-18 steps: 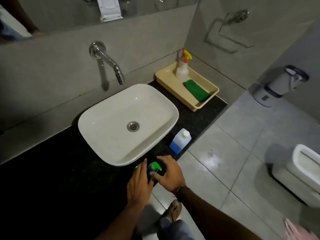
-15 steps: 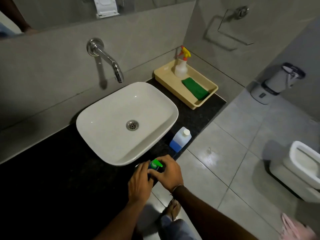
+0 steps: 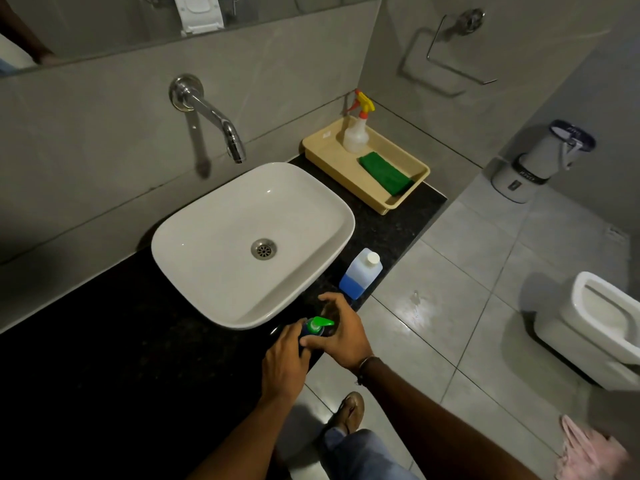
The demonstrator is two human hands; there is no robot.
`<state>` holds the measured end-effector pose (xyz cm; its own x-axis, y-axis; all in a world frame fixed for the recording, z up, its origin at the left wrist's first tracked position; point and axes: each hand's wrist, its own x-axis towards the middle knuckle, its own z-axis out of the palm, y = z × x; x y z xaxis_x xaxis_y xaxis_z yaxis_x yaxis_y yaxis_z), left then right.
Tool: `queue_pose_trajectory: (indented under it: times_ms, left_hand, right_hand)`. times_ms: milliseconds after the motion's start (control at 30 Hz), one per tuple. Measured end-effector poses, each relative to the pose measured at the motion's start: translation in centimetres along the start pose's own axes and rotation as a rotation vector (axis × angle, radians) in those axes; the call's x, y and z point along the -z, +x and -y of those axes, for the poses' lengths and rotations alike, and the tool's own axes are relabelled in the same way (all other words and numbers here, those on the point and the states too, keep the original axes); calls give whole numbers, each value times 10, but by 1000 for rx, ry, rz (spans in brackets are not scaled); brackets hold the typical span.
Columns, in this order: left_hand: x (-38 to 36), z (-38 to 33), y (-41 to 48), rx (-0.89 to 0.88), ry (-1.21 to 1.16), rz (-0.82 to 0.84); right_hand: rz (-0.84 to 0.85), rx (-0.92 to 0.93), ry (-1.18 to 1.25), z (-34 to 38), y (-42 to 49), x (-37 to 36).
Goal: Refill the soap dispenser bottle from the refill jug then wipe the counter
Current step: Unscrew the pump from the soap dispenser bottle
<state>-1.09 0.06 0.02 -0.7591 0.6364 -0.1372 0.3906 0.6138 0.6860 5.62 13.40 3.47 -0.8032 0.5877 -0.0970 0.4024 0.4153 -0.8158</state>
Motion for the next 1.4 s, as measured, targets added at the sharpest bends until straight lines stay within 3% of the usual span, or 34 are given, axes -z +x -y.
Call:
queue_pose_trajectory:
  times_ms: [233, 367, 600, 767, 933, 1067, 1400]
  left_hand:
    - [-1, 2, 2, -16, 17, -6]
    - [-3, 2, 2, -13, 18, -10]
    - [-1, 1, 6, -20, 22, -5]
    - [-3, 1, 5, -10, 5, 1]
    - [-2, 4, 7, -17, -5, 11]
    - [-4, 6, 7, -24, -21, 11]
    - [-7, 8, 9, -22, 7, -6]
  right_hand:
    - [-14, -9, 117, -6, -9, -5]
    - [-123, -57, 146, 4, -13, -9]
    - [-30, -22, 108, 2, -17, -10]
    - [-113, -57, 96, 13, -14, -15]
    - [-63, -18, 98, 7, -18, -17]
    - [-174, -97, 141, 9, -17, -18]
    - [-156, -96, 244, 14, -17, -17]
